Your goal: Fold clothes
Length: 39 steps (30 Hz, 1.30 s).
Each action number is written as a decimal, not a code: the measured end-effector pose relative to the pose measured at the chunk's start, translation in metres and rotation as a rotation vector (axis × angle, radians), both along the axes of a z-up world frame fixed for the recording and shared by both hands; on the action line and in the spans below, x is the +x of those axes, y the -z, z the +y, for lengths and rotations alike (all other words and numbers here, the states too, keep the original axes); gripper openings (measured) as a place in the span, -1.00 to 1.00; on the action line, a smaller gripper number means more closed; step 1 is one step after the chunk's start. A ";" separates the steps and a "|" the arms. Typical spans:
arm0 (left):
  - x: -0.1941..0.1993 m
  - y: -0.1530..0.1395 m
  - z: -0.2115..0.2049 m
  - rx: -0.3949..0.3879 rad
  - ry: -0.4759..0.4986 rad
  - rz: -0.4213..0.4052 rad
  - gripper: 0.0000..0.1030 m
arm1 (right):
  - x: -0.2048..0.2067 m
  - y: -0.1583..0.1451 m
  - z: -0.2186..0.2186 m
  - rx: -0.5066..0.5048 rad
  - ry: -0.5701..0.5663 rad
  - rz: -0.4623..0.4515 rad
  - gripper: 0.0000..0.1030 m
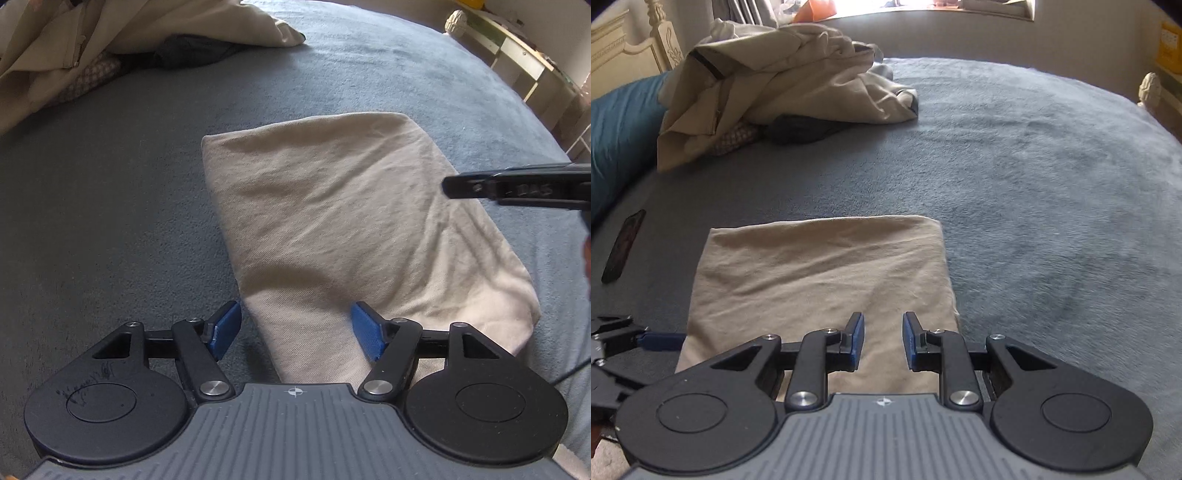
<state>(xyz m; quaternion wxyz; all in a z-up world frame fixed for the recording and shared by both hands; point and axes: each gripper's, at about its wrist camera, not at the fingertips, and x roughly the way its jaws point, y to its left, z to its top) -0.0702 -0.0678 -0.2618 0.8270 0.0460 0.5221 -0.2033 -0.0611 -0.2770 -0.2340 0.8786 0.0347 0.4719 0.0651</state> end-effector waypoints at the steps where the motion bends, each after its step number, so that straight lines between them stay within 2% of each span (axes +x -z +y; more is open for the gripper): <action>1: 0.001 0.000 -0.001 0.001 -0.001 0.005 0.32 | 0.004 0.012 0.000 -0.016 -0.002 0.027 -0.54; 3: 0.002 0.000 -0.001 0.005 -0.005 0.015 0.32 | 0.007 0.025 -0.002 -0.016 -0.009 0.056 -0.54; 6: 0.003 -0.001 -0.001 0.007 -0.019 0.028 0.33 | 0.013 0.018 -0.008 0.013 0.007 0.074 -0.54; 10: 0.003 -0.001 -0.001 0.009 -0.040 0.042 0.33 | 0.031 -0.008 -0.016 0.057 0.040 0.003 -0.53; 12: 0.003 -0.002 -0.003 0.021 -0.039 0.041 0.33 | 0.044 -0.010 -0.016 0.062 0.048 -0.011 -0.53; 17: 0.001 -0.005 -0.008 0.046 -0.031 0.030 0.34 | 0.067 0.026 -0.013 0.042 0.047 0.048 -0.55; 19: 0.000 -0.006 -0.008 0.053 -0.029 0.025 0.33 | 0.067 0.028 -0.013 0.045 0.053 0.050 -0.55; 30: -0.013 -0.052 -0.004 0.063 -0.044 -0.181 0.27 | 0.061 0.030 -0.013 0.047 0.069 0.031 -0.54; 33: -0.008 -0.062 -0.016 0.058 -0.006 -0.247 0.27 | 0.059 0.031 -0.014 0.050 0.069 0.024 -0.54; 36: 0.005 -0.062 -0.033 0.043 0.050 -0.261 0.27 | 0.058 0.032 -0.014 0.051 0.065 0.019 -0.54; 39: 0.024 -0.048 -0.048 0.029 0.070 -0.215 0.10 | 0.056 0.032 -0.014 0.052 0.060 0.015 -0.54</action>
